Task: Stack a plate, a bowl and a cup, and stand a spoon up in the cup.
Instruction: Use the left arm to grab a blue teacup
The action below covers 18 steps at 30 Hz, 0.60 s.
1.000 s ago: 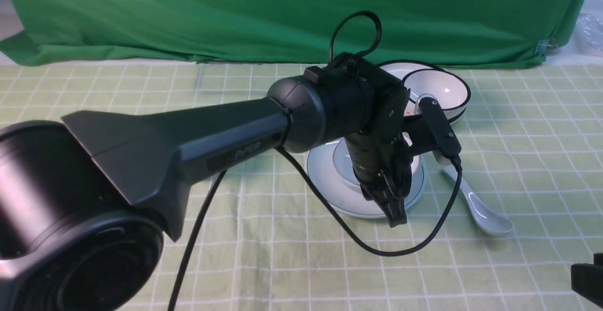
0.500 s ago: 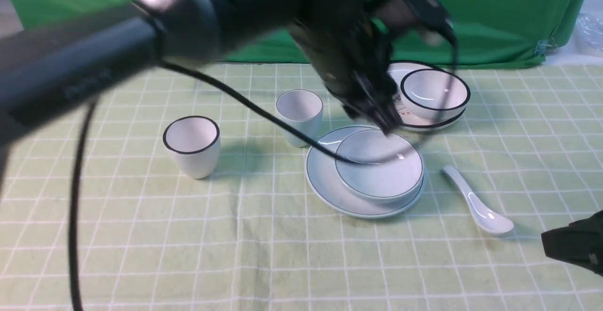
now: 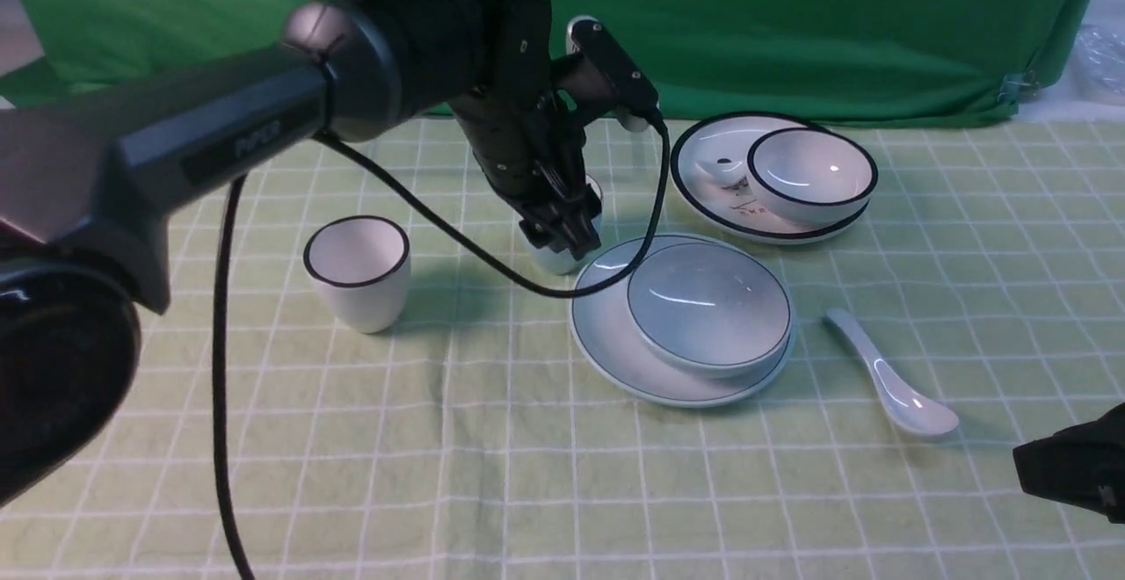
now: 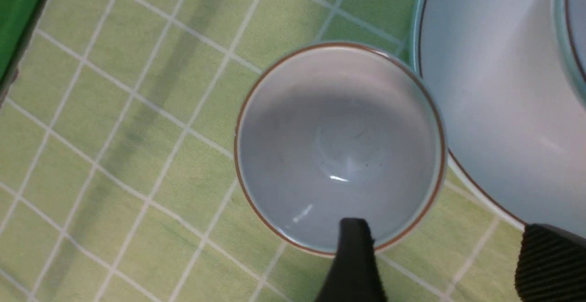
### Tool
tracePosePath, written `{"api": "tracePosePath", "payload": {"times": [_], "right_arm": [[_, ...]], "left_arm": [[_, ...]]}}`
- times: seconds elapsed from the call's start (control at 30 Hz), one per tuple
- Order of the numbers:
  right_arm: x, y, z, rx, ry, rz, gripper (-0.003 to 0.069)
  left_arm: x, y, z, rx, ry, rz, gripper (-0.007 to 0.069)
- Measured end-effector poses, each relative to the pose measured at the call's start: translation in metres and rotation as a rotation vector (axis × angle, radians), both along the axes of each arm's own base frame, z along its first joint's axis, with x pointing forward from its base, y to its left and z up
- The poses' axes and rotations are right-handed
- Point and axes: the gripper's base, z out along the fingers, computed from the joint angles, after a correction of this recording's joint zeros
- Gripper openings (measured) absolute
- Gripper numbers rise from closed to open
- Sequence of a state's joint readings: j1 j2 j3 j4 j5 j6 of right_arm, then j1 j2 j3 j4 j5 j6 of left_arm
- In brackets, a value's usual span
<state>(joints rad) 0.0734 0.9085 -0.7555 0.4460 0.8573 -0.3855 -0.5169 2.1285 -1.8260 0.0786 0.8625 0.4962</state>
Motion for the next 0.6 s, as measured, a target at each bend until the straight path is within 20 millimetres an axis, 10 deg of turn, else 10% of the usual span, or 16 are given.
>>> {"api": "tracePosePath", "payload": {"times": [0.23, 0.5, 0.6], "right_arm": [[0.000, 0.000, 0.000, 0.000, -0.003, -0.001, 0.0304], [0.000, 0.000, 0.000, 0.000, -0.003, -0.001, 0.0304], [0.000, 0.000, 0.000, 0.000, -0.003, -0.001, 0.0304]], "left_arm": [[0.014, -0.008, -0.024, 0.000, -0.071, -0.069, 0.0437], [0.014, -0.009, -0.046, 0.052, -0.014, -0.109, 0.0074], [0.010, -0.007, -0.037, 0.070, 0.009, -0.116, 0.0044]]}}
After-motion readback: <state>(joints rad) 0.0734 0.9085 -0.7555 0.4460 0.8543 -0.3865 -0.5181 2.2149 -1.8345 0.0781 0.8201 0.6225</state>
